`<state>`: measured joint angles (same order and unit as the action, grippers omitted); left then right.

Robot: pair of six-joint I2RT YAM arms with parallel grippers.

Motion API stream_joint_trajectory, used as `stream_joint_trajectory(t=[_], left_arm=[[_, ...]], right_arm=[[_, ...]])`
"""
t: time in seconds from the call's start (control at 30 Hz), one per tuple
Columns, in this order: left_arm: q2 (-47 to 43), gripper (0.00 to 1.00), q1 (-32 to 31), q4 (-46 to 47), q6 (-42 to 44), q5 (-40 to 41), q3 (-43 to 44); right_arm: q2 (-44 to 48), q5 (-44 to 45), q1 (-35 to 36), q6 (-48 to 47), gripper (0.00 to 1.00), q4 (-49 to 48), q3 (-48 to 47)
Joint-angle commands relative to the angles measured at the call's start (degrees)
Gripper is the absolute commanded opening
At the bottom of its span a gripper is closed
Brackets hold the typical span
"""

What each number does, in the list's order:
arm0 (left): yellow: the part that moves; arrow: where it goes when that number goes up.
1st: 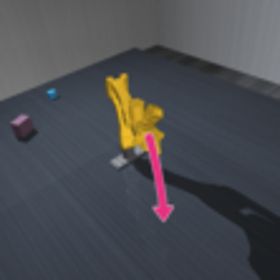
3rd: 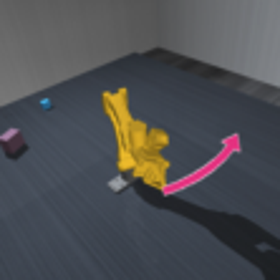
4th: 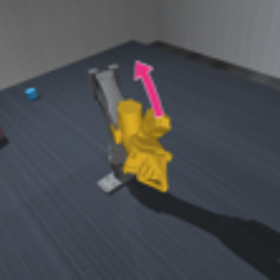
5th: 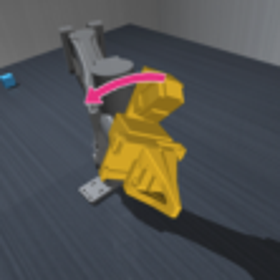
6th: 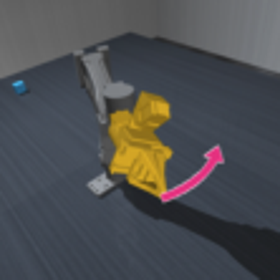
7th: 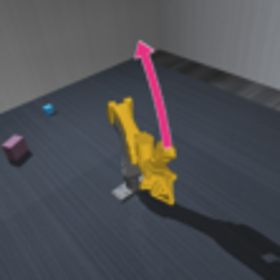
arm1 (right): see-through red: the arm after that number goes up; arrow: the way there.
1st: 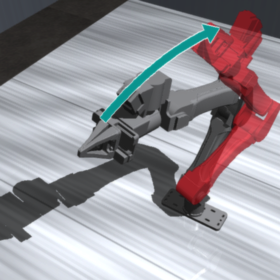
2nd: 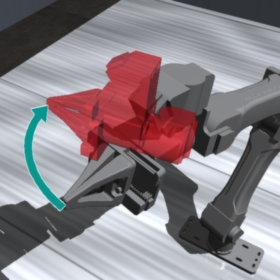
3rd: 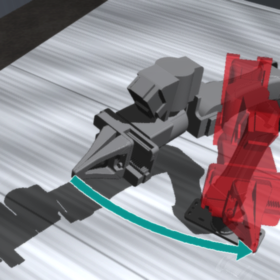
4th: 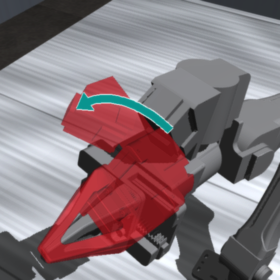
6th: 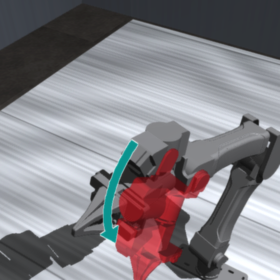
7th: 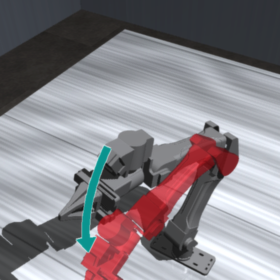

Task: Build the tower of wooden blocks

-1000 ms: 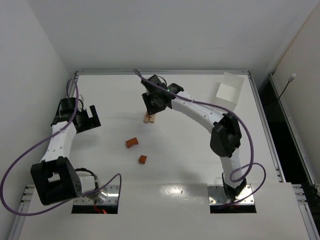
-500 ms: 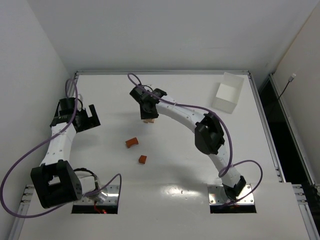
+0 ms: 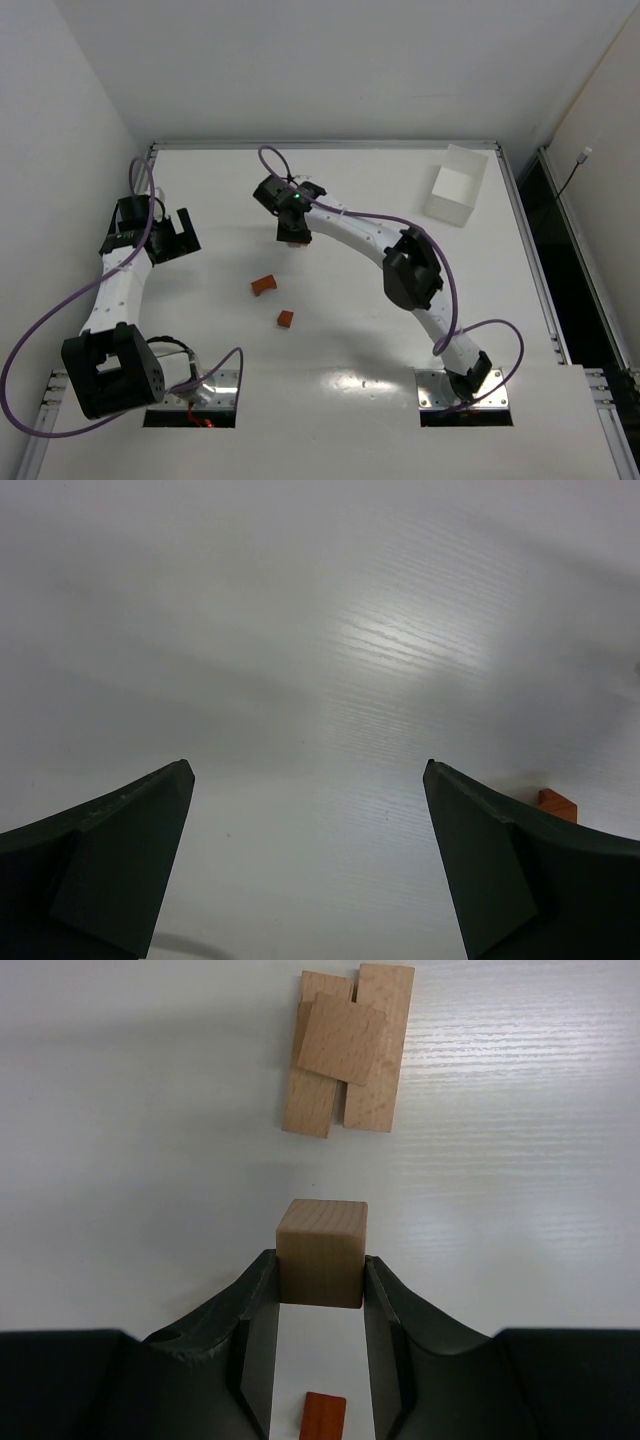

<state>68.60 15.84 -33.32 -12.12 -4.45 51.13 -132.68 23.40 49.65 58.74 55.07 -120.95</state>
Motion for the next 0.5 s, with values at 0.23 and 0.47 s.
stream_joint_trajectory(t=[0.23,0.47], left_arm=[[-1.45,1.00,0.34,1.33,-0.45,0.23,-0.42],[-0.92,1.00,0.34,1.33,-0.45,0.23,0.11]], right_arm=[[-1.79,-4.85,-0.96,5.86,0.00,-4.17,-1.66],[-3.37,-5.38,-2.01,5.86,0.00,-4.71,-1.66]])
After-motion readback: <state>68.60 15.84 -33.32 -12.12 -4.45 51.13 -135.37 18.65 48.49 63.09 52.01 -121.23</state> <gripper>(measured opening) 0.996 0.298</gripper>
